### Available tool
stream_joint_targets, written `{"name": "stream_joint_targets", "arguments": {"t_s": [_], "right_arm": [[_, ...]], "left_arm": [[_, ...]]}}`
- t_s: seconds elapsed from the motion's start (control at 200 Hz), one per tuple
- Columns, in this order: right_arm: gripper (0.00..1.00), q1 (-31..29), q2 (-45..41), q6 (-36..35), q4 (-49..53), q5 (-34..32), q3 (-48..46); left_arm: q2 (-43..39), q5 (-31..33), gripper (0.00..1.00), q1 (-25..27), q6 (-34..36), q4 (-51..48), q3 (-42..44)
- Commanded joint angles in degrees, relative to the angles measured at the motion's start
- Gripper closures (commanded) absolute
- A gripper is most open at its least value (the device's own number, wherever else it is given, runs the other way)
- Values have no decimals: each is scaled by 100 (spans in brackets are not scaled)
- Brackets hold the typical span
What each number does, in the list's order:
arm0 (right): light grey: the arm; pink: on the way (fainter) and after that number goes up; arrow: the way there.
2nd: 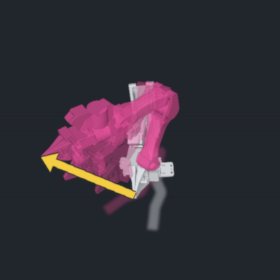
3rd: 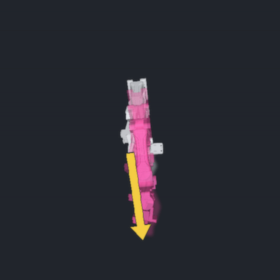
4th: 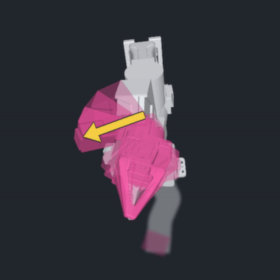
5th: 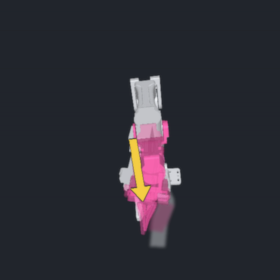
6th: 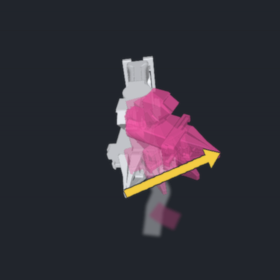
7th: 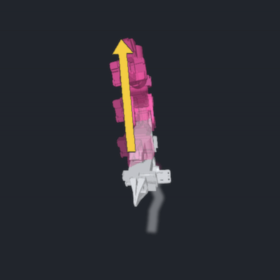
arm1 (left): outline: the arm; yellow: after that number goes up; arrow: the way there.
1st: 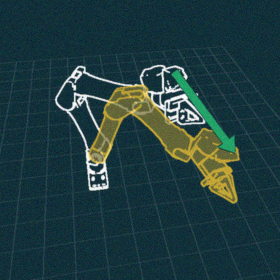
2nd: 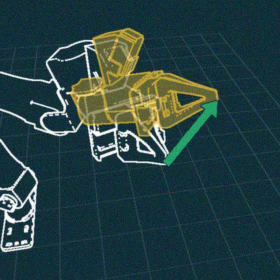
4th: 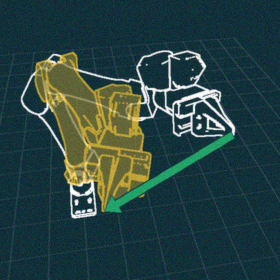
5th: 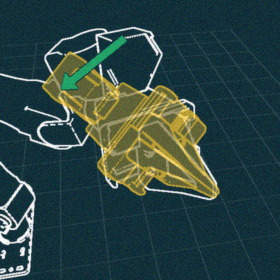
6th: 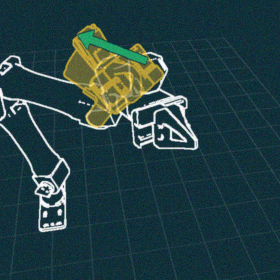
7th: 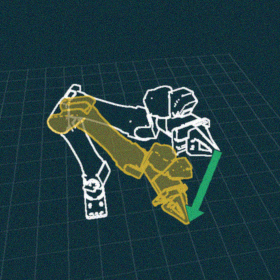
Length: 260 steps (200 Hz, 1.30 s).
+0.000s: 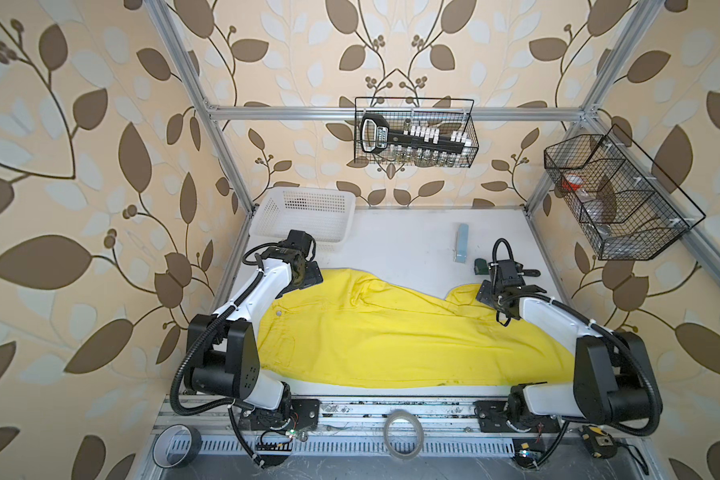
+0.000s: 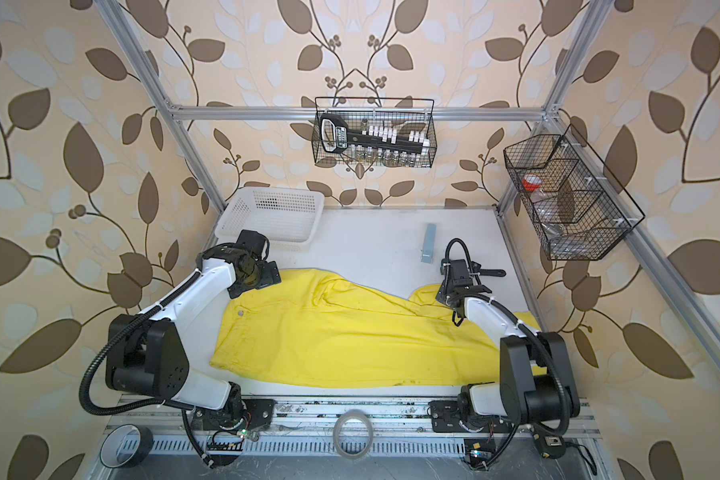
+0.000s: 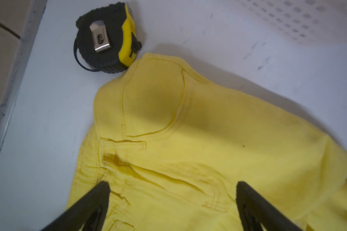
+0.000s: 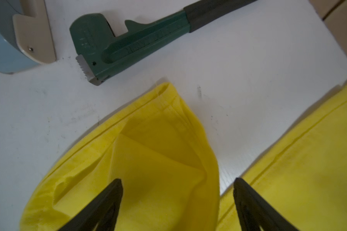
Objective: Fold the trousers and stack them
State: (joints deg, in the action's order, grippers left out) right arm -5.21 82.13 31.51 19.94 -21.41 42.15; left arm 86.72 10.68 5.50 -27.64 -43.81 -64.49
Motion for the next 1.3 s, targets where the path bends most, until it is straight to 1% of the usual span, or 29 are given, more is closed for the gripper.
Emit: {"name": "stream_joint_targets", "arguments": {"t_s": [0.0, 0.05, 0.115, 0.145, 0.23, 0.255, 0.315, 0.42, 0.535, 0.595, 0.635, 0.69, 0.75, 0.815, 0.845, 0.87, 0.875, 0.895, 0.93, 0.96, 0.995, 1.005, 1.015, 1.055, 1.07, 1.09, 1.165, 1.295], "right_arm": [[11, -85, 469, -876, -335, 30, 408], [9, -144, 712, -1037, -256, 83, 601], [8, -322, 921, -1177, -105, -161, 823], [8, -364, 1001, -1167, -55, -158, 884], [8, -385, 1258, -1033, -32, 187, 960], [6, -417, 1347, -1107, -51, 278, 988], [4, -536, 1552, -1067, 173, 92, 1178], [4, -622, 1785, -1091, 351, 92, 1328], [7, -615, 1860, -1089, 443, 124, 1315], [13, -586, 1860, -1086, 432, 202, 1286], [17, -556, 1843, -1094, 416, 239, 1255], [27, -513, 1816, -1087, 397, 319, 1215], [43, -448, 1736, -1059, 349, 414, 1112], [51, -407, 1616, -1030, 305, 394, 993], [59, -363, 1552, -1006, 300, 377, 935], [64, -340, 1497, -983, 293, 360, 897], [66, -331, 1470, -974, 285, 353, 886], [71, -316, 1408, -969, 256, 342, 837], [78, -297, 1310, -954, 209, 339, 783], [82, -259, 1244, -938, 186, 364, 762], [84, -210, 1207, -931, 196, 427, 768], [85, -202, 1202, -928, 195, 447, 773], [87, -185, 1196, -927, 194, 472, 776], [93, -116, 1168, -921, 191, 534, 775], [97, -78, 1145, -914, 186, 570, 768], [100, -48, 1124, -910, 185, 582, 757], [100, 96, 936, -885, 198, 626, 699], [100, 431, 237, -778, 234, 749, 525]], "left_arm": [[215, -115, 1, -160, -300, 9, -283], [339, -117, 1, -177, -411, 34, -394], [522, -113, 1, -180, -572, -64, -600], [578, -81, 1, -181, -646, -26, -639], [743, 77, 1, -189, -917, 66, -697], [808, 109, 1, -189, -994, 70, -737], [965, 162, 1, -189, -1197, 83, -827], [1292, 231, 1, -189, -1498, 91, -961], [1526, 334, 1, -189, -1666, 163, -962], [1593, 316, 1, -187, -1673, 210, -935], [1620, 270, 4, -187, -1666, 251, -894], [1614, 166, 11, -185, -1655, 340, -773], [1565, 74, 20, -189, -1657, 418, -638], [1479, -22, 30, -176, -1625, 490, -486], [1430, -47, 35, -174, -1609, 505, -441], [1388, -56, 39, -178, -1597, 505, -407], [1381, -61, 40, -179, -1592, 505, -398], [1350, -71, 43, -180, -1575, 505, -376], [1271, -93, 50, -181, -1538, 518, -331], [1216, -113, 55, -178, -1523, 529, -294], [1151, -142, 60, -181, -1494, 539, -259], [1138, -157, 63, -181, -1487, 544, -251], [1122, -161, 64, -178, -1478, 544, -242], [1082, -177, 74, -179, -1450, 524, -240], [1067, -195, 78, -180, -1435, 523, -232], [1046, -222, 84, -176, -1416, 522, -231], [961, -288, 100, -181, -1371, 514, -222], [723, -264, 100, -180, -1291, 399, -252]]}}
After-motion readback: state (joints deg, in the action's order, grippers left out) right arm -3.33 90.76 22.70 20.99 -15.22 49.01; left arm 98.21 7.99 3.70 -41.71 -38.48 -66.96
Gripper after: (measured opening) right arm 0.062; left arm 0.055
